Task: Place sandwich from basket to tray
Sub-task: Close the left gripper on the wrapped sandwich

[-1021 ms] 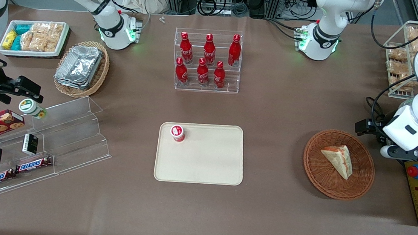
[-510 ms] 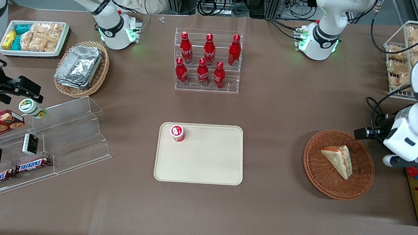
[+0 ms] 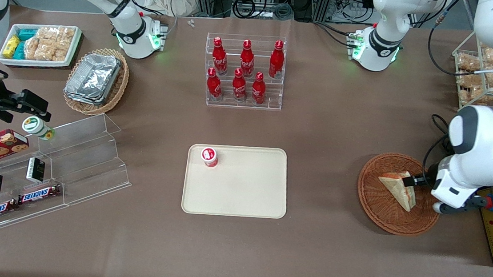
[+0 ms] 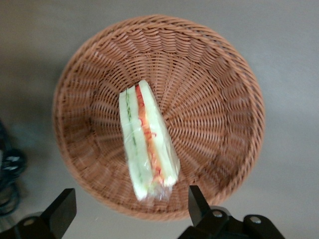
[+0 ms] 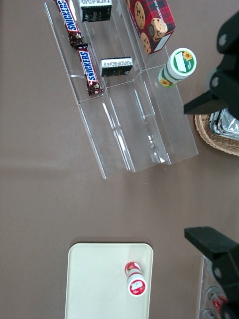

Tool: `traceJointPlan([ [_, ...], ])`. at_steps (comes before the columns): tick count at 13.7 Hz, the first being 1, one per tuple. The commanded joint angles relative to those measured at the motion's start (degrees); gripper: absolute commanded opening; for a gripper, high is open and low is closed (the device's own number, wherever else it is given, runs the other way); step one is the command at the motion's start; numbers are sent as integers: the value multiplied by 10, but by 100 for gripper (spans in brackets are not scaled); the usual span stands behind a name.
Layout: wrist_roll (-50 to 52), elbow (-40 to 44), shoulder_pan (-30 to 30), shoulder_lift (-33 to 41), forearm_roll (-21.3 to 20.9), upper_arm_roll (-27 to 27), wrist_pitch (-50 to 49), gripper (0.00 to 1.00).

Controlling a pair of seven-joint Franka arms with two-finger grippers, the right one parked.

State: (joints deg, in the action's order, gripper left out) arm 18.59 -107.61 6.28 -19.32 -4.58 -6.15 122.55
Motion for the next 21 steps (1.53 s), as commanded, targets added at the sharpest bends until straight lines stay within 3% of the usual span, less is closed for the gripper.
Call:
traceJointPlan([
  [1, 33, -77, 16, 10, -5, -5, 90, 100],
  [4, 50, -127, 22, 7, -5, -5, 165, 100],
  [8, 73, -128, 22, -16, -3, -4, 182, 100],
  [12, 161, -99, 15, -53, -1, -7, 183, 98],
  [13, 194, -88, 14, -62, -4, -9, 183, 84],
  [14, 211, -82, 8, -63, -5, -10, 182, 45],
  [15, 212, -81, 5, -63, -7, -10, 180, 31],
  [16, 210, -79, 5, -63, -8, -10, 176, 8],
  [17, 210, -73, 4, -63, -8, -10, 170, 0],
  [21, 195, -1, 6, -65, -7, -11, 36, 0],
])
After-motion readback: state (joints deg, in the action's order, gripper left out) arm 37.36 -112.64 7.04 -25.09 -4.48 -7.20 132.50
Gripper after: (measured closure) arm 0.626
